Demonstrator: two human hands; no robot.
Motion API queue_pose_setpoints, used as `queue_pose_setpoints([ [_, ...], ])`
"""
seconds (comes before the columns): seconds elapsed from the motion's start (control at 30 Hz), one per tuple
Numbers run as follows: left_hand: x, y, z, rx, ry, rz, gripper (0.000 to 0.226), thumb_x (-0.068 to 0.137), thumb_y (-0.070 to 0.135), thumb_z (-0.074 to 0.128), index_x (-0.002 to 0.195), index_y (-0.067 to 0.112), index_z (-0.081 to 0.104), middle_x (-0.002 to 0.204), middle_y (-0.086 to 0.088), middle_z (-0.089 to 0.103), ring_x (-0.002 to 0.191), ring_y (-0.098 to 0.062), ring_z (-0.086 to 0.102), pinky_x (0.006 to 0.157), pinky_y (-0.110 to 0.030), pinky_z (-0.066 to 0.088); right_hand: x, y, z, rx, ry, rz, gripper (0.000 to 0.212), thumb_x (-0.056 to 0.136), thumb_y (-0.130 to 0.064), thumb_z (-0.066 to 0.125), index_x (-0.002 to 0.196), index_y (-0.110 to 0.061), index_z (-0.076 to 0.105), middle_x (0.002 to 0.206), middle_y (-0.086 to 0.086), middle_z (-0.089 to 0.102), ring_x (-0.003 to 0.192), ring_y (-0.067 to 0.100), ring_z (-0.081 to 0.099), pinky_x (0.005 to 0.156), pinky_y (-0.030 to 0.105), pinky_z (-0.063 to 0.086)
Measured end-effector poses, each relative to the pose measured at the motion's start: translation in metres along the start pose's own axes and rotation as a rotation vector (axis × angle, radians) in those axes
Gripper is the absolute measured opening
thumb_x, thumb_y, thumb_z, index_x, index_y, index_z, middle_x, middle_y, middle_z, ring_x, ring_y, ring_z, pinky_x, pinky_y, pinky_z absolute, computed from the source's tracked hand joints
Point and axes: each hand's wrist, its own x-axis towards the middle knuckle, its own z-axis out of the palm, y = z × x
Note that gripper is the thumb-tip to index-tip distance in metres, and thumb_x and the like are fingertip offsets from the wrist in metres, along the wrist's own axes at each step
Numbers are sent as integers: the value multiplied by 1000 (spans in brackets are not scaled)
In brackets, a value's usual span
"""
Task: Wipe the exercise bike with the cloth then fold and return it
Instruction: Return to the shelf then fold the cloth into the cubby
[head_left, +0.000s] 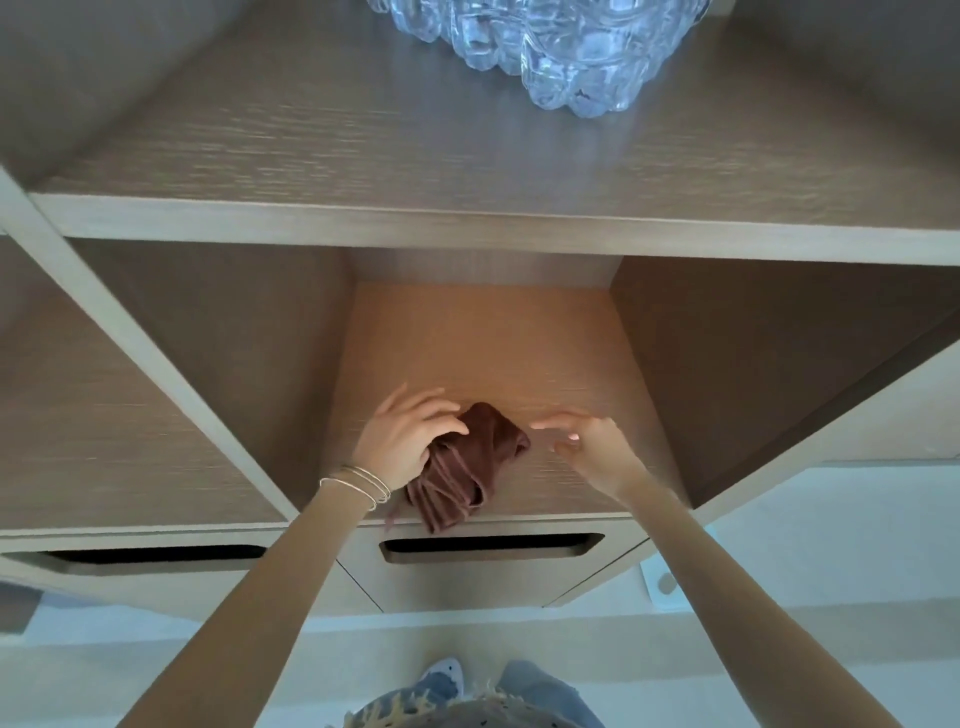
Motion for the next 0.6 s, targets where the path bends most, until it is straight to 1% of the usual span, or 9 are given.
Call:
queue_pose_setpoints([
  [0.1, -1, -7, -10, -43, -101, -102, 69, 79, -10, 45, 126, 40, 54, 148, 14, 37, 137, -14, 33, 117, -41, 20, 17, -12, 11, -72, -128, -64, 43, 82, -8, 67, 121, -24, 60, 126, -3, 60, 120, 18, 51, 102, 38, 41],
  [0.17, -8, 4, -12, -119, -55, -191, 64, 79, -7, 44, 124, 38, 57, 147, 17, 37, 130, -17, 44, 107, -38, 37, 24, -17, 20, -94, -201, -37, 46, 79, -11, 71, 122, -22, 59, 127, -1, 59, 122, 19, 50, 104, 39, 38],
  [0.23, -20, 26, -5, -146, 52, -197, 49, 81, 8, 49, 121, 36, 58, 143, 18, 42, 124, -16, 48, 97, -34, 46, 24, -17, 30, -88, -181, -15, 42, 77, -16, 73, 117, -19, 61, 123, 2, 60, 119, 21, 51, 100, 39, 40],
  [0.3, -29, 47, 9, -115, 88, -112, 44, 81, 30, 56, 125, 31, 55, 142, 11, 45, 130, -18, 43, 105, -35, 38, 20, -18, 35, -85, -81, -33, 30, 79, -19, 71, 109, -17, 66, 114, 1, 63, 111, 22, 55, 92, 38, 45],
  [0.37, -33, 56, 23, -72, 25, -63, 62, 78, 44, 61, 135, 27, 44, 149, 5, 37, 139, -18, 30, 115, -39, 21, 15, -18, 35, -120, -4, -51, 23, 82, -20, 67, 105, -18, 68, 110, -1, 64, 106, 20, 58, 86, 37, 48],
  [0.4, -35, 55, 25, -51, 13, -63, 68, 76, 44, 65, 138, 26, 41, 150, 4, 35, 141, -18, 28, 116, -39, 17, 13, -18, 34, -130, 32, -56, 22, 83, -20, 65, 105, -18, 68, 110, -2, 65, 106, 20, 58, 85, 37, 49],
  [0.43, -35, 52, 26, -34, 48, -63, 71, 73, 41, 70, 137, 26, 44, 147, 2, 40, 138, -18, 34, 116, -40, 20, 11, -18, 31, -121, 74, -57, 20, 83, -20, 64, 103, -19, 69, 110, -3, 66, 105, 19, 59, 85, 37, 50],
  [0.5, -36, 45, 22, -40, 169, -79, 69, 63, 30, 80, 128, 25, 55, 131, 1, 58, 122, -18, 54, 109, -41, 33, 9, -20, 23, -51, 164, -50, 16, 83, -19, 64, 98, -20, 69, 105, -4, 68, 101, 18, 60, 82, 37, 51],
  [0.6, -32, 39, 17, -135, 278, -111, 59, 62, 17, 75, 118, 28, 62, 115, 7, 67, 106, -14, 64, 107, -37, 38, 10, -25, 12, 36, 166, -51, 13, 86, -18, 60, 98, -20, 65, 99, -4, 69, 96, 16, 63, 81, 39, 52],
])
